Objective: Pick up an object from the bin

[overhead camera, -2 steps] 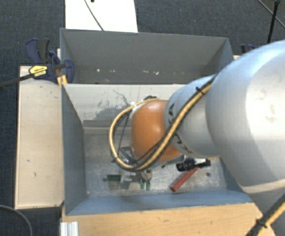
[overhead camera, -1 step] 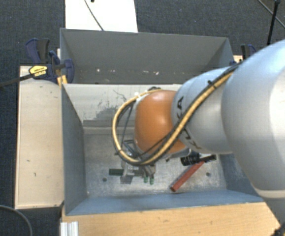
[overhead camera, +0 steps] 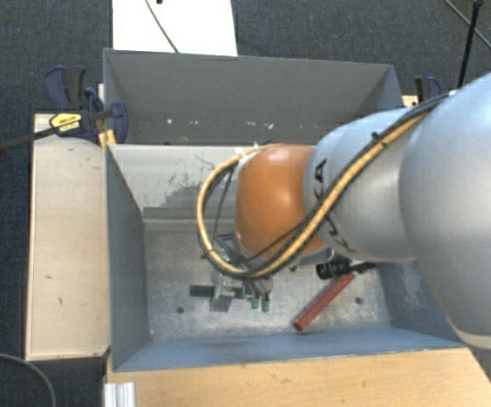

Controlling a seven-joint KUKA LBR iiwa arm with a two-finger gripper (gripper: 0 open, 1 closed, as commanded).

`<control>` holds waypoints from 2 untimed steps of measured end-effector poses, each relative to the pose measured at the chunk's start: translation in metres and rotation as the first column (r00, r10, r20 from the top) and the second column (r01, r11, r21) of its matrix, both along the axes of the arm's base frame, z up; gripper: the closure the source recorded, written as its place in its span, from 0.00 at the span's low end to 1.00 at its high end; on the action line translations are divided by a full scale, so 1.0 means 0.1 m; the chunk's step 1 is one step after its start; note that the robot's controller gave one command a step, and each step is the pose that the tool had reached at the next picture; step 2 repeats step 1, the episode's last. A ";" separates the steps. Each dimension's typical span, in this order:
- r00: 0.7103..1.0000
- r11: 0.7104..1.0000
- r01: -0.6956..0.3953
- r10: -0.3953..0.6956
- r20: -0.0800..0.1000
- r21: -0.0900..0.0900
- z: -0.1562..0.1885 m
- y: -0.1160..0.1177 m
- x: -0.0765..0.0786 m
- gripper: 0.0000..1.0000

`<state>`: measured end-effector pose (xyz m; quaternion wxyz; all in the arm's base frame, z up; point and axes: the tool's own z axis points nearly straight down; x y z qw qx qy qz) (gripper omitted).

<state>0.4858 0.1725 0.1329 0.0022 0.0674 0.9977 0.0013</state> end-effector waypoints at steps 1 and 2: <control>1.000 1.000 -0.002 0.002 0.002 0.001 0.46 0.01 0.02 1.00; 1.000 1.000 -0.002 0.002 0.002 0.001 0.46 0.01 0.02 1.00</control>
Offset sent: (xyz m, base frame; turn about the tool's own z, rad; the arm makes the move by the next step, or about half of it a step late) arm 0.0001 0.0001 0.0429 0.0000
